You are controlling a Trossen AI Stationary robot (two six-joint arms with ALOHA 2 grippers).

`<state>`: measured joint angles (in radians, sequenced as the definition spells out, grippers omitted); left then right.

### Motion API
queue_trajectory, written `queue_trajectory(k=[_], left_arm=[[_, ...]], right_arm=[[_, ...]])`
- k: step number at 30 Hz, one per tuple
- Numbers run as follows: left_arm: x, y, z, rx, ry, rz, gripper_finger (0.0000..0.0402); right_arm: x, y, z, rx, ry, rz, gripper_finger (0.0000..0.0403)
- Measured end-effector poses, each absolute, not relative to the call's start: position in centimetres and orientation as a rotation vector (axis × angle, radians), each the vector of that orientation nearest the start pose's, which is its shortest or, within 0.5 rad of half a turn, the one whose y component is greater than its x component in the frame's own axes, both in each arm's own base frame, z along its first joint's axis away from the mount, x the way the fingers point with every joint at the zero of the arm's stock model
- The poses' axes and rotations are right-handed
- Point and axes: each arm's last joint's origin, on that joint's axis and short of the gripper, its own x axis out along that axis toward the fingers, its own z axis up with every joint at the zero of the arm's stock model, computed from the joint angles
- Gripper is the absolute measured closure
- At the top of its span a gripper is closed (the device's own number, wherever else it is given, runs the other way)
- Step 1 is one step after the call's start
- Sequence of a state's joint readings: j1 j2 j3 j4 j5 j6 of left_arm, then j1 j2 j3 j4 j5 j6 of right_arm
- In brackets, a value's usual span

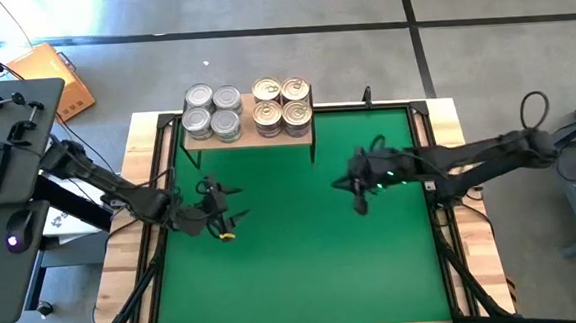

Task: Stack canned seafood by type on shelf
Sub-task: Return to Home Position

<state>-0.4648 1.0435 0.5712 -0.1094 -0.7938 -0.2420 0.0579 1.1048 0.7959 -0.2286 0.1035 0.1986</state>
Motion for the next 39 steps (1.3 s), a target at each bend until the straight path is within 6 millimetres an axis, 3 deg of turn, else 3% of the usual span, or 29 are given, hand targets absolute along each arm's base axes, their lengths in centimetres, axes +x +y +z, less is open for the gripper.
queue_trajectory(k=[5,12,16,23,28,34,39], left_arm=[[19.5,-7.3,21.9,0.036,0.312,0.266,0.0129],[18.5,-5.0,23.8,-0.014,0.227,0.219,0.0136],[17.3,-3.7,24.0,-0.036,0.183,0.215,0.0148],[14.7,-2.1,21.5,-0.115,0.102,0.22,0.0171],[13.2,-1.6,20.5,-0.142,0.042,0.231,0.0239],[12.1,-1.4,20.2,-0.148,0.031,0.216,0.0375],[11.7,-1.3,19.9,-0.148,0.06,0.198,0.0395]], right_arm=[[19.5,1.6,24.8,0.218,0.386,-0.011,0.0403],[14.6,1.0,23.0,0.253,0.214,0.0,0.0403],[13.0,0.9,21.3,0.245,0.179,0.03,0.0403],[11.8,1.2,19.3,0.252,0.102,0.175,0.0403],[11.3,1.2,18.6,0.236,0.076,0.185,0.0403],[11.0,1.2,18.0,0.196,0.052,0.188,0.0403],[11.0,1.2,18.0,0.144,0.04,0.192,0.0403]])
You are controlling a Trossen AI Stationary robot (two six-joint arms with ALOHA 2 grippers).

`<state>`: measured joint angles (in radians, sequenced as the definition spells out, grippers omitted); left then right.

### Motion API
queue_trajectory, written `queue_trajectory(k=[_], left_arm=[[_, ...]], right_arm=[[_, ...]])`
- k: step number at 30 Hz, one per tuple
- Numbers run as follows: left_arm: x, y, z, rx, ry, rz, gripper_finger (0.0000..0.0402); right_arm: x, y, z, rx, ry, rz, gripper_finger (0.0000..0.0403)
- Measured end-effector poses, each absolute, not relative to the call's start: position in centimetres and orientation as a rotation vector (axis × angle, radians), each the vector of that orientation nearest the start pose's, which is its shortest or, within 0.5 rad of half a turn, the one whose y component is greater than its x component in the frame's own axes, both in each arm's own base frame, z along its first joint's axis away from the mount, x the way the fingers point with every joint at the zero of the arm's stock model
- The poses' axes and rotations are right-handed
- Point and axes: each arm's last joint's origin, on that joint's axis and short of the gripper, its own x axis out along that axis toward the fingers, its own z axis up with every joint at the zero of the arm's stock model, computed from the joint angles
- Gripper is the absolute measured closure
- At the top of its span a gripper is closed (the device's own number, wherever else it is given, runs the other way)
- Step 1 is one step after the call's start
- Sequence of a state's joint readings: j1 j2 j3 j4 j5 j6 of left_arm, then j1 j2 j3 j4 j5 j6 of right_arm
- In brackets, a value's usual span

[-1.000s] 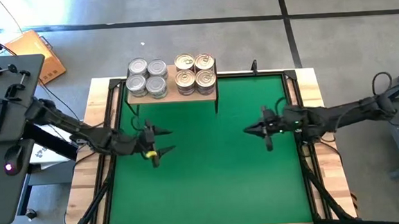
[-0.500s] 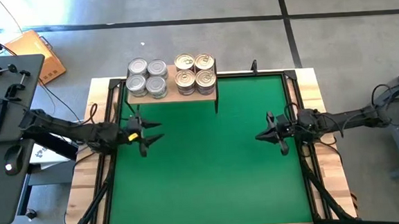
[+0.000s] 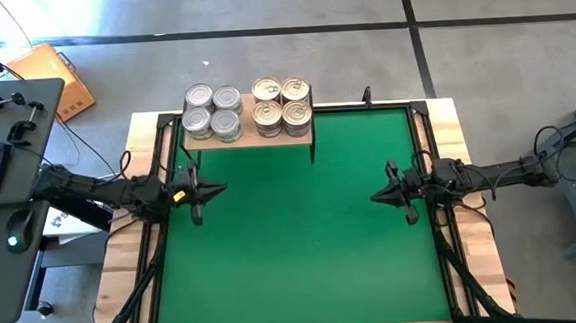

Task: Stack canned seafood by type on shelf
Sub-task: Return to Home Position

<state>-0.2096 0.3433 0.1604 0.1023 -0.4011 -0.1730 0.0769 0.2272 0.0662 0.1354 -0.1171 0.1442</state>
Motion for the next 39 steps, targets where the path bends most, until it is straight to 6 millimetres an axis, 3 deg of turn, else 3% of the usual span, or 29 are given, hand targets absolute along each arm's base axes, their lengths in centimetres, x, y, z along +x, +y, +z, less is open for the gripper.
queue_trajectory(k=[8,18,25,30,39], left_arm=[[11.1,-1.1,19.5,-0.14,0.103,0.224,0.0401],[8.3,-0.5,19.6,-0.153,0.04,0.244,0.0401],[8.5,-0.6,18.8,-0.114,0.07,0.234,0.0401],[9.5,-1.3,17.2,-0.097,-0.06,0.064,0.0401],[9.7,-0.8,17.7,0.02,-0.107,0.05,0.0401]], right_arm=[[10.8,1.0,18.1,0.086,0.027,0.186,0.0403],[9.4,0.7,17.7,0.107,0.036,0.198,0.0403],[9.8,0.7,16.9,0.102,-0.013,0.214,0.0403],[9.8,0.8,16.9,0.11,-0.017,0.235,0.0403],[9.8,0.9,17.0,0.177,-0.012,0.258,0.0403]])
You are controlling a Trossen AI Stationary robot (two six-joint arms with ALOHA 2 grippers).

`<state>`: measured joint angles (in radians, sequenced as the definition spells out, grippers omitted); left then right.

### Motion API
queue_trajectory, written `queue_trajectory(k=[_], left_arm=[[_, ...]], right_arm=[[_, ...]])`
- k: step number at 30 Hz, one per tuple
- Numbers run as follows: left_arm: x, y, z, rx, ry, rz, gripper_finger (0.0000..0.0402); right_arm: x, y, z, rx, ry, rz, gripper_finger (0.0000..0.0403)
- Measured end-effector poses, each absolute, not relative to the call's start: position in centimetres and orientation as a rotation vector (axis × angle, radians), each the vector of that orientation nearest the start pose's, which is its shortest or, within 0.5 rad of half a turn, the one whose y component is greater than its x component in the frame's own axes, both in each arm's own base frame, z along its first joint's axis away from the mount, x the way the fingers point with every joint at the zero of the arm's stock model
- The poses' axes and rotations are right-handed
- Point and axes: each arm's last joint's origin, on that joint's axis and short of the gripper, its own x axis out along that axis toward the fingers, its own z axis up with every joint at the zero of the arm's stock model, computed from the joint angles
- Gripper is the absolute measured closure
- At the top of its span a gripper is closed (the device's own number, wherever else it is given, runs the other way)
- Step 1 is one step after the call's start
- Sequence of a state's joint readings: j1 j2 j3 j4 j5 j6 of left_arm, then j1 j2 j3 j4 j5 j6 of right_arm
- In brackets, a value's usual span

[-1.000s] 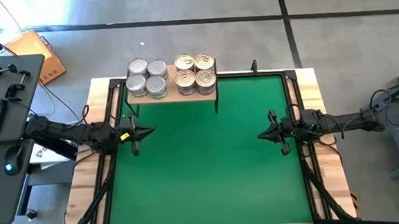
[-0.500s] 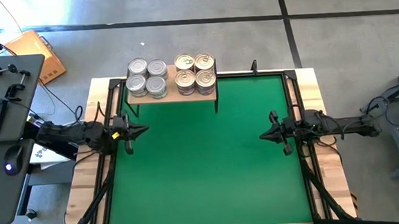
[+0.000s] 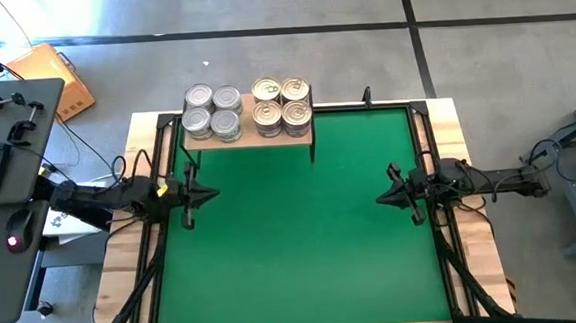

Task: Stack canned seafood by type on shelf
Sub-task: Return to Home Position

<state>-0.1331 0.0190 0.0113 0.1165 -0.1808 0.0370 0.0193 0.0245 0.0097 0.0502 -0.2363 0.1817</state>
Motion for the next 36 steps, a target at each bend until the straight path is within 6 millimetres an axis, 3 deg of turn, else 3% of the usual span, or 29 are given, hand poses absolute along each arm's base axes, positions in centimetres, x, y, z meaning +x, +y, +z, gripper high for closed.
queue_trajectory(k=[4,10,22,36], left_arm=[[9.8,0.0,17.6,0.017,-0.1,0.022,0.0401],[9.8,0.9,17.0,-0.025,-0.037,0.057,0.0401],[9.8,1.1,16.6,0.037,0.005,0.112,0.0401],[9.8,1.1,16.6,0.038,0.005,0.112,0.0402]], right_arm=[[9.7,0.8,17.2,0.203,-0.038,0.249,0.0403],[9.8,0.2,16.9,0.191,-0.023,0.044,0.0403],[9.9,0.0,16.6,0.072,0.008,-0.005,0.0403],[9.9,0.0,16.6,0.088,0.009,-0.005,0.0403]])
